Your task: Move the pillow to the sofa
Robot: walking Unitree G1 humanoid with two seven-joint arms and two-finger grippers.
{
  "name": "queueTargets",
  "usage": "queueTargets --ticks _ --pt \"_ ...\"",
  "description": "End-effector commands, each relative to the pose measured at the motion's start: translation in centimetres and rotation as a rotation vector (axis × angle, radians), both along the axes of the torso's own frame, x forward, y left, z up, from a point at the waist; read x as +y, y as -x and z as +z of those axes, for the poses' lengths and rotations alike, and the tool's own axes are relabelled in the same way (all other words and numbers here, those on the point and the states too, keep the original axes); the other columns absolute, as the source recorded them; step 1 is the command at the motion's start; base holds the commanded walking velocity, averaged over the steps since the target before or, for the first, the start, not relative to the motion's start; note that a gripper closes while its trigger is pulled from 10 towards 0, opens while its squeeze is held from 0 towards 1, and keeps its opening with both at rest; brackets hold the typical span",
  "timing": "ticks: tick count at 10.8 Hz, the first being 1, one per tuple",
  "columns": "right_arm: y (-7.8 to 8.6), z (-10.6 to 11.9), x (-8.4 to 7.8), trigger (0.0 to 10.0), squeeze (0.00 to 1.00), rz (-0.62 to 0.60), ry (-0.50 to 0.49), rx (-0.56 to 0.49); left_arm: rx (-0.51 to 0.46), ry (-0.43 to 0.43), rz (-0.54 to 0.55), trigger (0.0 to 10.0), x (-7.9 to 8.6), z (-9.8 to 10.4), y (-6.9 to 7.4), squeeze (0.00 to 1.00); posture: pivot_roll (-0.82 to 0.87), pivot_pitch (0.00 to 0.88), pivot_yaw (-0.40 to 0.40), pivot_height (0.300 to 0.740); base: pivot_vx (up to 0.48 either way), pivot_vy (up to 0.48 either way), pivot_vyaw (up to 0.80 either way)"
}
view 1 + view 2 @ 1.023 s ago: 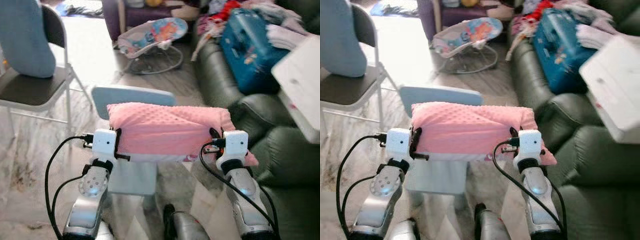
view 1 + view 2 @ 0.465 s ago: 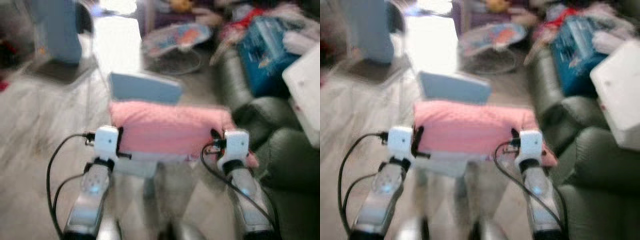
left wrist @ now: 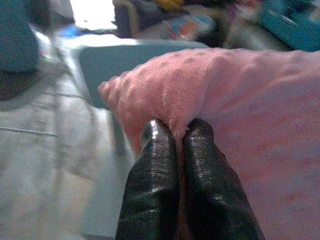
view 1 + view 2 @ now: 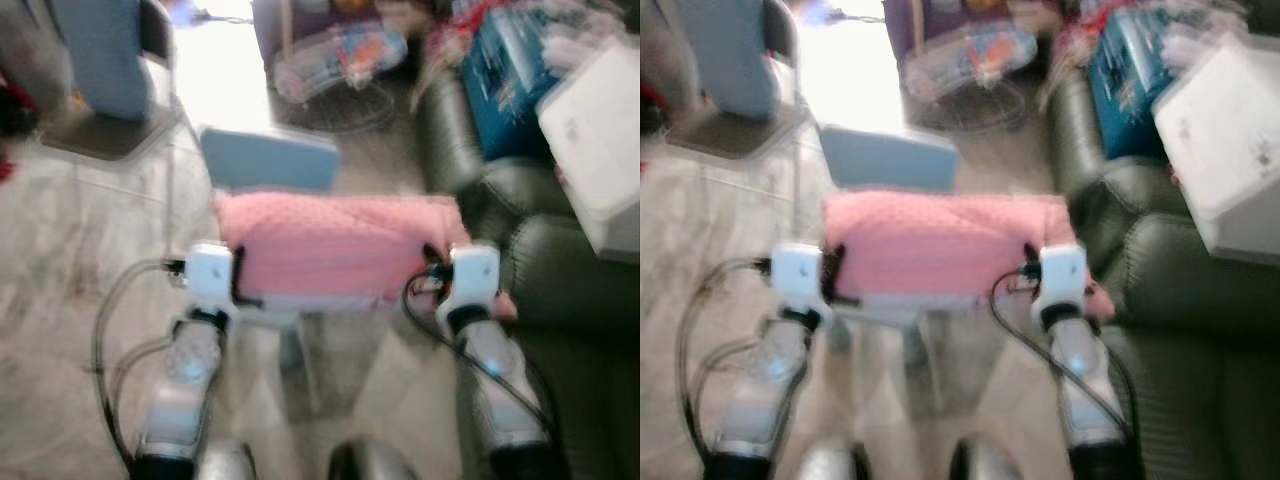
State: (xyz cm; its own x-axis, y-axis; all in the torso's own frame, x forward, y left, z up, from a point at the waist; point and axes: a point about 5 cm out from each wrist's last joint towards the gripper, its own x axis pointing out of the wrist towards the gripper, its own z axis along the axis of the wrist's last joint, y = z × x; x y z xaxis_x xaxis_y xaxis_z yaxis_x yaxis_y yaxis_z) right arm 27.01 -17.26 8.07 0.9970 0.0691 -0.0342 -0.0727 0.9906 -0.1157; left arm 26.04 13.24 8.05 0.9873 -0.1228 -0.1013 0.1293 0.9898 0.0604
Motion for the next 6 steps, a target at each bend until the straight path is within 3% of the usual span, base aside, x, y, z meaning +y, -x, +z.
queueTargets --ticks 1,6 --pt "-0.14 0.33 -0.13 10.0 0.0 -0.016 -0.006 -0.015 -0.029 -0.014 -0.005 10.0 0.3 0.69 -0.3 0.0 -0.07 0.102 -0.058 0.74 0.0 0.48 -0.8" --pt "0.04 -0.05 0.13 10.0 0.0 -0.009 -0.007 0.001 -0.02 -0.003 -0.012 10.0 0.21 0.64 -0.29 0.0 -0.07 0.114 -0.062 0.74 0.0 0.48 -0.8"
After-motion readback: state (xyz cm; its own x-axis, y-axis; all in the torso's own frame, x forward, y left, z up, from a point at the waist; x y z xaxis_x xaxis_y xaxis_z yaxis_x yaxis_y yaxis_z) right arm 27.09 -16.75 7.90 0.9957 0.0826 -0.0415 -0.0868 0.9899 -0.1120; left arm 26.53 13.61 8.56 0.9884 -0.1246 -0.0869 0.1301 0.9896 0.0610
